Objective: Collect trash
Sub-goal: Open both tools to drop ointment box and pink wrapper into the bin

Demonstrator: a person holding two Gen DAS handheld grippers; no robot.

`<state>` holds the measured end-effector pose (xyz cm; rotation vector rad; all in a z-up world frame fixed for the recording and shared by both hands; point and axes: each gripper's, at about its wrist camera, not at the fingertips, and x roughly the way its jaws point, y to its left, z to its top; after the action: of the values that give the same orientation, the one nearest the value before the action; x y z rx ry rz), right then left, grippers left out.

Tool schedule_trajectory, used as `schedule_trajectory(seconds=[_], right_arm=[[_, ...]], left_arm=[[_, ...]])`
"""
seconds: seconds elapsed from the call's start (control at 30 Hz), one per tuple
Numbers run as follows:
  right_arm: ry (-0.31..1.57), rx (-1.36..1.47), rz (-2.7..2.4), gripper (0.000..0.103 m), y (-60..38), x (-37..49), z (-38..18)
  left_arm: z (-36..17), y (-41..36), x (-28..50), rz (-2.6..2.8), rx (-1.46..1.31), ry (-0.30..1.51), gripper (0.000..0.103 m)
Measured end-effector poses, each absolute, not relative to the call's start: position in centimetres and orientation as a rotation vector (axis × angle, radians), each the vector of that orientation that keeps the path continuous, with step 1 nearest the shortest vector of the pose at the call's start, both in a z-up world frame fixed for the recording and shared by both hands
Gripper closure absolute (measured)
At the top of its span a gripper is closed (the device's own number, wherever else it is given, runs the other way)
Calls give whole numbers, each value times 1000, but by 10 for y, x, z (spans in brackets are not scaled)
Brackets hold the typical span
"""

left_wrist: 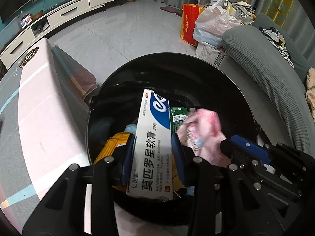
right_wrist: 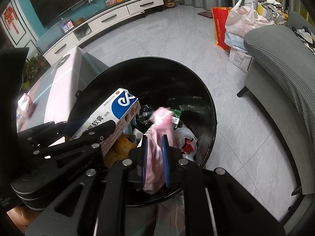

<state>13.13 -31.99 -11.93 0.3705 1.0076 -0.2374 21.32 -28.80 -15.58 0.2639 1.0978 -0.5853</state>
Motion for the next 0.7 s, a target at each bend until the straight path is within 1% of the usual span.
schedule_trajectory(seconds=[0.13,0.2,0.33,0.37,0.43,0.5,0.57,0.63,0.7], right_arm=[[1008,371,-239,88,-319,131,-119],[1009,370,-240,88,-320,131,-119],[1003,367,-247,86,-322,129,-117],[1000,367,-250,85,-323,128,-117],[992,369,-257,82,-324,126,-115],[978,372,-267,74,-326,123,-112],[969,371,-278,71,-326,121,-110],[960,373,-285,69,-326,119,-107],[945,372,-293,64,-327,116,-103]], left_arm=[[-156,-287,213,-583,260,1098,62],[-155,-284,213,-583,257,1095,58],[-152,-283,213,-587,248,1089,57],[-151,-282,213,-587,243,1086,55],[-148,-281,211,-592,234,1079,52],[-144,-280,209,-598,229,1066,48],[-139,-278,208,-603,225,1054,47],[-136,-274,206,-605,214,1046,43],[-132,-268,205,-607,199,1038,38]])
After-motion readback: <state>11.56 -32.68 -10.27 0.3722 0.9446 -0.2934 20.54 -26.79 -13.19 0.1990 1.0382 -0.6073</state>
